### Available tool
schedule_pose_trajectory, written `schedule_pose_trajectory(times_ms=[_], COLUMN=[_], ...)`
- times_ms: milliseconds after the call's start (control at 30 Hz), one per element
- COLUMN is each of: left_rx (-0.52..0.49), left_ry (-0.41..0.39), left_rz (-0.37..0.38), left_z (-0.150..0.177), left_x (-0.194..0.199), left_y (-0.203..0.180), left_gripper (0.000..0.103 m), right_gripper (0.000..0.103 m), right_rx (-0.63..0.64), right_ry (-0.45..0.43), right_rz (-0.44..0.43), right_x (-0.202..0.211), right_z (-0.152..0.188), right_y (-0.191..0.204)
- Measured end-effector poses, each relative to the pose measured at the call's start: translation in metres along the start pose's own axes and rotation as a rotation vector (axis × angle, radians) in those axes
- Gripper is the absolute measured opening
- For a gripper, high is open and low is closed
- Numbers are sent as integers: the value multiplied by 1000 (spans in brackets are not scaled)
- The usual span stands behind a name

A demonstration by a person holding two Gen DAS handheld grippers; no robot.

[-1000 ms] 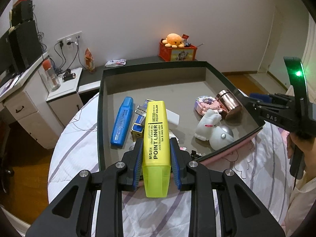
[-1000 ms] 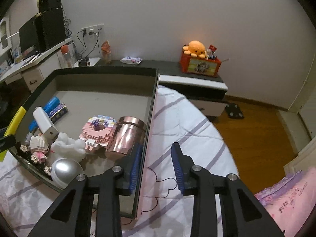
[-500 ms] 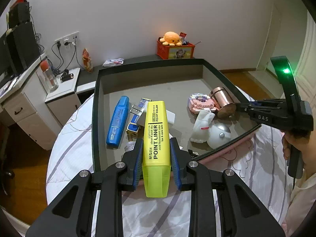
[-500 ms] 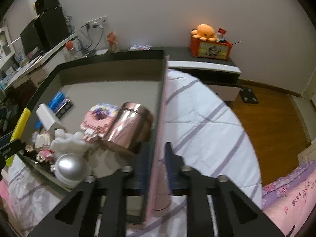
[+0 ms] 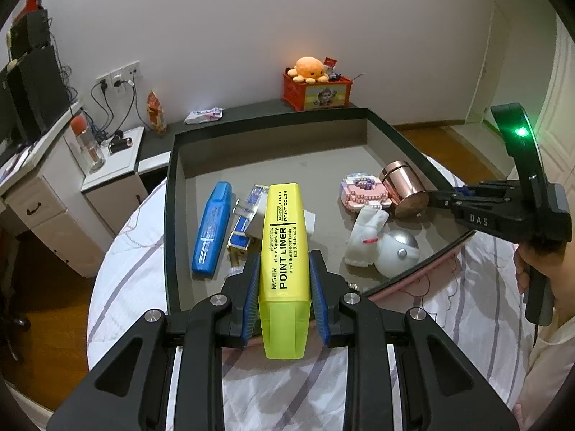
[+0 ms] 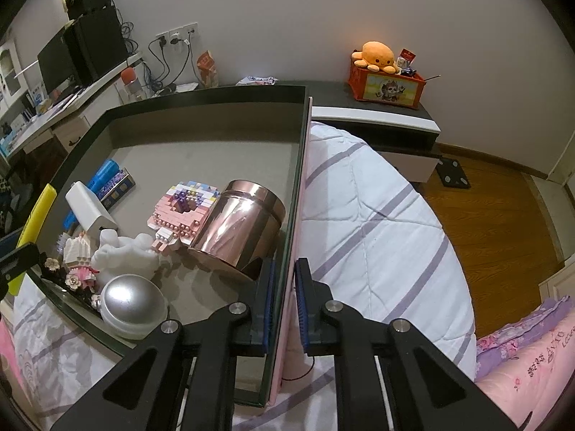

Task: Organize rigid objects
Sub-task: 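Lift the yellow highlighter with the left tool and carry it over the box, then lower the yellow highlighter into the pink box and open the left tool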

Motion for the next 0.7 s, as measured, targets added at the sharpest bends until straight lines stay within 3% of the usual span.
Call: schedule_pose_trajectory(times_ms=[267, 700], left_rx=[-38, -47], left_ry=[18, 80], left_rz=[46, 35], left_z=[-26, -47], left_x=[-18, -61], left_y=[-16, -30], left_gripper=[27, 27], right_gripper=[11, 12], right_rx=[-4, -6], right_ry=[1, 7], right_rz=[-5, -14], right_x=[1, -1], right_z=[1, 0], right_y=[0, -2])
Point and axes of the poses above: each gripper's, at about its wrist camera, not at the fingertips, and x roughly against the way its jaws point, y to its left, z to its underside, the point moved 2 cm from there along -x, roughly the way its jaws point, and after that the axes turned 2 degrees about z, right-handed, at the moved point
